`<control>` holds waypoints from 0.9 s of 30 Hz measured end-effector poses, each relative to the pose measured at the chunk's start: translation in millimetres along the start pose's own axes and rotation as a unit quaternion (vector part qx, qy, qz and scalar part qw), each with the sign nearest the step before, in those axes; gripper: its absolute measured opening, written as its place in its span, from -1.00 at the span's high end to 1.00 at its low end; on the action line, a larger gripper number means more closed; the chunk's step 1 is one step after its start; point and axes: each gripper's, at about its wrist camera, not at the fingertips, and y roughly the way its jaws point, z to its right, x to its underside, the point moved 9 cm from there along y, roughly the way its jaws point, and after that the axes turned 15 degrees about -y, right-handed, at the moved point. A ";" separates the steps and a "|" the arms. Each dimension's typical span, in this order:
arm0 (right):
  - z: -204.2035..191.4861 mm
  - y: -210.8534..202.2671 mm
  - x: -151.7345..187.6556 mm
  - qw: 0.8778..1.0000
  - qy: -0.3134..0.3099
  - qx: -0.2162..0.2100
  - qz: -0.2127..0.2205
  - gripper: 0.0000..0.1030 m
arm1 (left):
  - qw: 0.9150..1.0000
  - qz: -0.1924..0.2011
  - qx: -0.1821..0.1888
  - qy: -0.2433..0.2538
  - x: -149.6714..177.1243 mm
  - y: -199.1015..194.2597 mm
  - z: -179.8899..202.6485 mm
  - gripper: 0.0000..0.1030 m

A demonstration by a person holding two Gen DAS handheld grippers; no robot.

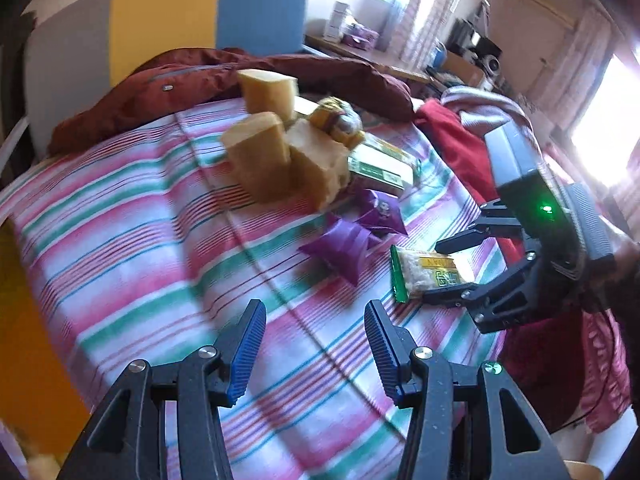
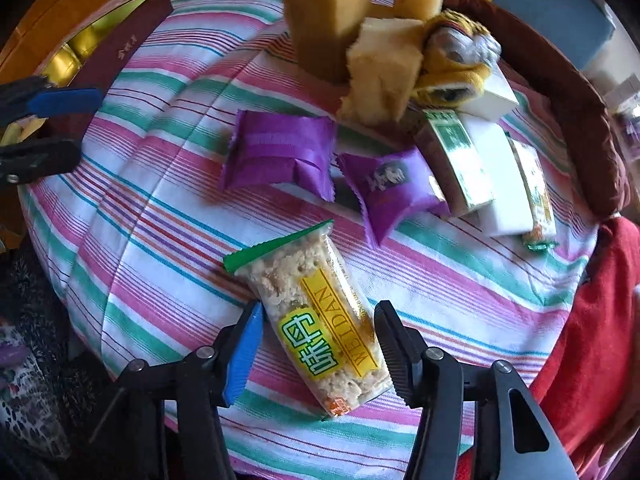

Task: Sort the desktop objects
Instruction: 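Grasp a purple snack pouch with the left tool while the right tool grasps the WEIDAN bar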

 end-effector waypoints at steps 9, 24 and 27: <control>22.0 -5.5 25.7 0.998 0.069 -0.012 0.002 -0.09 | 0.996 -0.018 -0.018 0.085 -16.8 47.5 31.9 -0.11; 27.8 -14.4 41.2 0.996 0.085 -0.031 0.001 -0.15 | 0.989 -0.052 -0.025 0.136 -25.6 94.7 36.4 0.17; 28.5 -16.0 44.3 0.996 0.084 -0.032 -0.002 -0.15 | 0.989 -0.040 -0.027 0.143 -20.5 91.7 36.4 0.22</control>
